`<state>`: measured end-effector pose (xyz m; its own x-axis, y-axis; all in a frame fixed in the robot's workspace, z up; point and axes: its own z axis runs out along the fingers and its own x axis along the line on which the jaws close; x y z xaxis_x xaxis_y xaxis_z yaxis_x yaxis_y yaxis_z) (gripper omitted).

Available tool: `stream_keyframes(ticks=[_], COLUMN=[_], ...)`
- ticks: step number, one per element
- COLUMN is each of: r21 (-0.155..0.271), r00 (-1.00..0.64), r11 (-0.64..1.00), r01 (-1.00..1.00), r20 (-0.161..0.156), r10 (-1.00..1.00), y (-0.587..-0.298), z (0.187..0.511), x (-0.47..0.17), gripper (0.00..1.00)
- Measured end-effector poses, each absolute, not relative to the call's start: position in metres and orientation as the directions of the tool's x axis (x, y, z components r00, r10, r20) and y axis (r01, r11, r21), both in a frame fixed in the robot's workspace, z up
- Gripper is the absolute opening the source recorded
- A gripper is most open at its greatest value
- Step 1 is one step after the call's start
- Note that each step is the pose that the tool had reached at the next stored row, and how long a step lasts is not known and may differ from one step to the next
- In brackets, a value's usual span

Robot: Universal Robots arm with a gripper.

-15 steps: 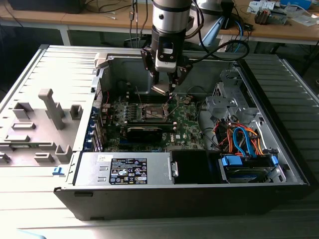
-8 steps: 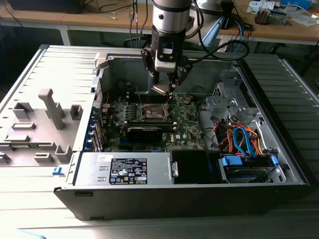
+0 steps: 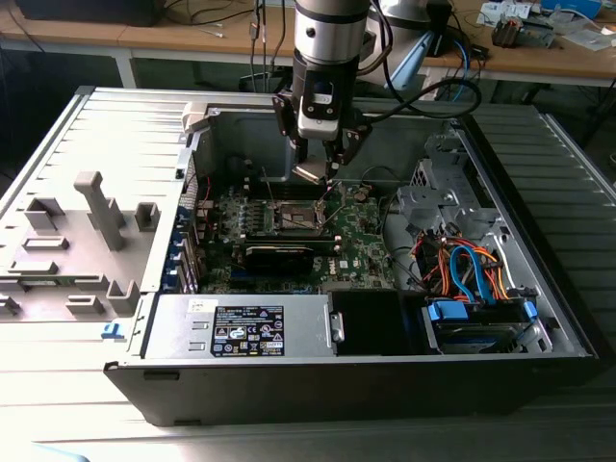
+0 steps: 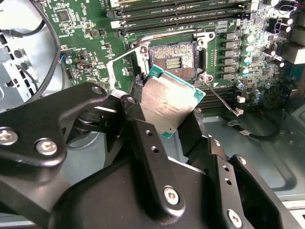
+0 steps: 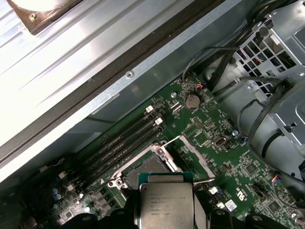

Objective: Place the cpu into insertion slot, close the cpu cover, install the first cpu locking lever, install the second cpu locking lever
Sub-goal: 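Place the cpu into insertion slot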

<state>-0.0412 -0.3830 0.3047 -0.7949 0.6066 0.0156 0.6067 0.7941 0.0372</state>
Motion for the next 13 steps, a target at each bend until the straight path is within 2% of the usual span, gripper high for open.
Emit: stream_keyframes(ticks=[13], r21=[0.037], r00=[-0.783], r11=[0.782], r01=[0.622], r20=[0.016], r10=[0.622], y=[-0.3830], z=[0.3045], x=[-0.0412], gripper=[0.55])
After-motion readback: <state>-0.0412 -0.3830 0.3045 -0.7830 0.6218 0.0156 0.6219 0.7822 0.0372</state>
